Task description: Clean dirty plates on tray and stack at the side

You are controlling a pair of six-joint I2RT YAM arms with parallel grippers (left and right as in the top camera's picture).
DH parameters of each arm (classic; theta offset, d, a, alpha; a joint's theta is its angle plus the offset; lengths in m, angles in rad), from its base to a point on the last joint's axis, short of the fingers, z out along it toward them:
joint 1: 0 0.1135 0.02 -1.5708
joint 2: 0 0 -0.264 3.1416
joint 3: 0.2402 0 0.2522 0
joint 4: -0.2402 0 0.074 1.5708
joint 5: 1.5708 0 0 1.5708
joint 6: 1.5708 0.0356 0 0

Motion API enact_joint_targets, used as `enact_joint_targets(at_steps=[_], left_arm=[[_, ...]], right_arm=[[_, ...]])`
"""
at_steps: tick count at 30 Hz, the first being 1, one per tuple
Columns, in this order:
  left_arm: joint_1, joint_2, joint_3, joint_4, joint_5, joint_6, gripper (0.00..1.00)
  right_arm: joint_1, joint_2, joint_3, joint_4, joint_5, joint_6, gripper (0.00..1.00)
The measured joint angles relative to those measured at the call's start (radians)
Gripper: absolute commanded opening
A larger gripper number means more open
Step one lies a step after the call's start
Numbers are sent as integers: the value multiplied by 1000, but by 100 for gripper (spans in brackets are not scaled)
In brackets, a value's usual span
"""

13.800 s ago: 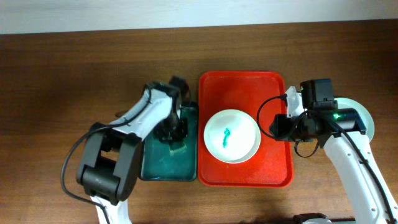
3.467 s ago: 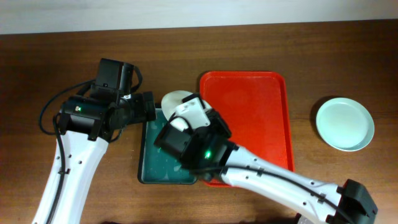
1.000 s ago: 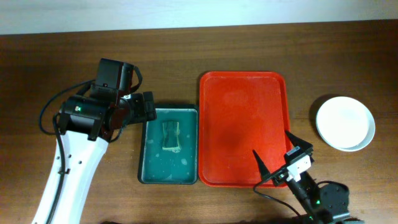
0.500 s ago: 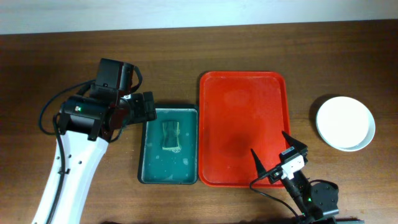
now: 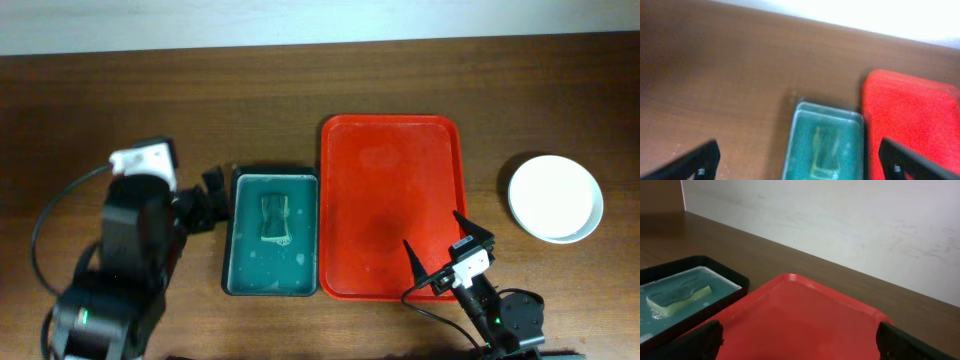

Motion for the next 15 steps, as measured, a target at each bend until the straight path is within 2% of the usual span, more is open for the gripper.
enact_joint_targets(at_steps=[2, 5, 10, 15], left_arm=[[25, -155, -178, 212, 6, 0, 99], [76, -359, -452, 406, 20, 0, 99], [127, -742, -830, 653, 53, 0, 99], [178, -912, -1031, 809, 92, 0, 99]], right_arm=[[0, 0, 0, 1, 0, 0, 98], [0, 0, 0, 0, 0, 0, 98], [0, -2, 0, 0, 0, 0, 98], [0, -2, 0, 0, 0, -1, 98]])
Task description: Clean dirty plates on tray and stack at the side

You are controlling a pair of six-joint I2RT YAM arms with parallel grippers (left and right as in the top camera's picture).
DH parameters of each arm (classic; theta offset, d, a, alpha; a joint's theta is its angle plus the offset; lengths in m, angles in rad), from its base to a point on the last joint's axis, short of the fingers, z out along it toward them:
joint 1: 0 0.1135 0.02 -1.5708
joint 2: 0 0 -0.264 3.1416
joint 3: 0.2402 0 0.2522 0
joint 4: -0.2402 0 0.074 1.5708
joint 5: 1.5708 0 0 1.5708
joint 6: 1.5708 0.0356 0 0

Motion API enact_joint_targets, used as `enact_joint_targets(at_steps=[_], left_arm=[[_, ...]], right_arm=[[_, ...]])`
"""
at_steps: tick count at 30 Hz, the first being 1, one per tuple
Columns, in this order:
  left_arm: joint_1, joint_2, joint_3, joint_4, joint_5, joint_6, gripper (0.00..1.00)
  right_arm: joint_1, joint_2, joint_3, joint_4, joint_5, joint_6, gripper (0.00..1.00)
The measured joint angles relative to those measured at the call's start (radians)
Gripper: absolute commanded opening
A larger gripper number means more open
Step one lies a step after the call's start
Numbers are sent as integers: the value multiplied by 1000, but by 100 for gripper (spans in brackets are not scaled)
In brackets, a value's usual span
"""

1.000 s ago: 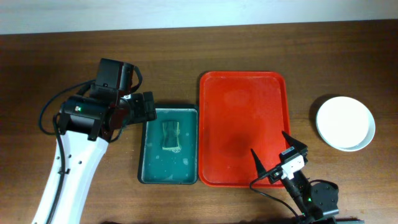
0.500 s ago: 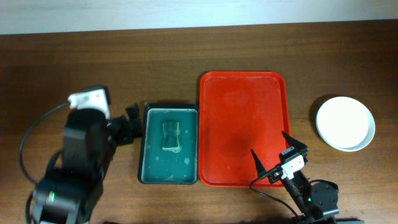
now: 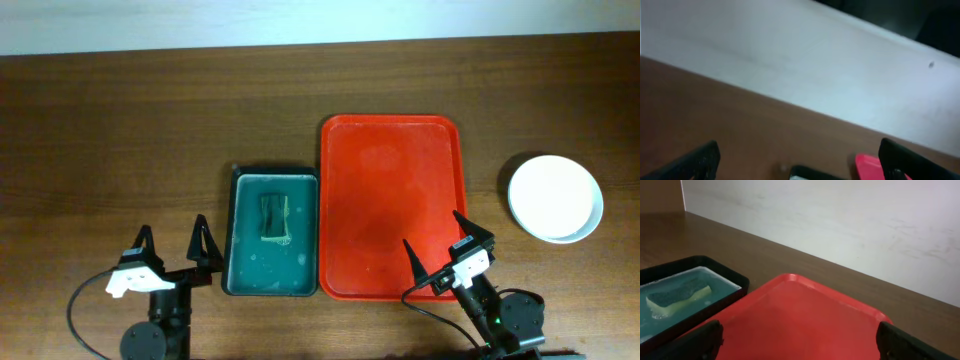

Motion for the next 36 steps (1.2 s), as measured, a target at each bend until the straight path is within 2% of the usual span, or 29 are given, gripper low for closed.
enact_joint_targets(at_steps=[2, 5, 36], left_arm=[[1, -6, -58, 66, 3, 0, 99], [1, -8, -113, -29, -5, 0, 99], [1, -8, -115, -29, -13, 0, 99]], right_arm=[[0, 0, 0, 0, 0, 1, 98], [0, 0, 0, 0, 0, 1, 98], [0, 0, 0, 0, 0, 1, 98]])
